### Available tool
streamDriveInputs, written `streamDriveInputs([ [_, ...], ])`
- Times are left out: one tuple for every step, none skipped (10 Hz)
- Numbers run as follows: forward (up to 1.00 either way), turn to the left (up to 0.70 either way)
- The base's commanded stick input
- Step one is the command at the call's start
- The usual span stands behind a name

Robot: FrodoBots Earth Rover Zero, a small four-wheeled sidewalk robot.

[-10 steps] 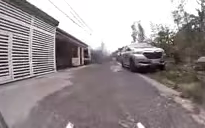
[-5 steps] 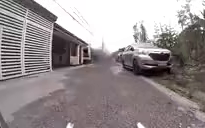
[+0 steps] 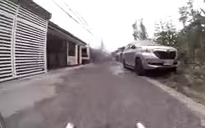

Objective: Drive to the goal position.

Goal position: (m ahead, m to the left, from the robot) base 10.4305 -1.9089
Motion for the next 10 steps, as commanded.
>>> streamDriveInputs([
  [1.00,0.00],
  [1.00,0.02],
  [1.00,0.02],
  [1.00,0.00],
  [1.00,0.00],
  [1.00,0.02],
  [1.00,0.02],
  [1.00,0.01],
  [1.00,0.01],
  [1.00,0.01],
])
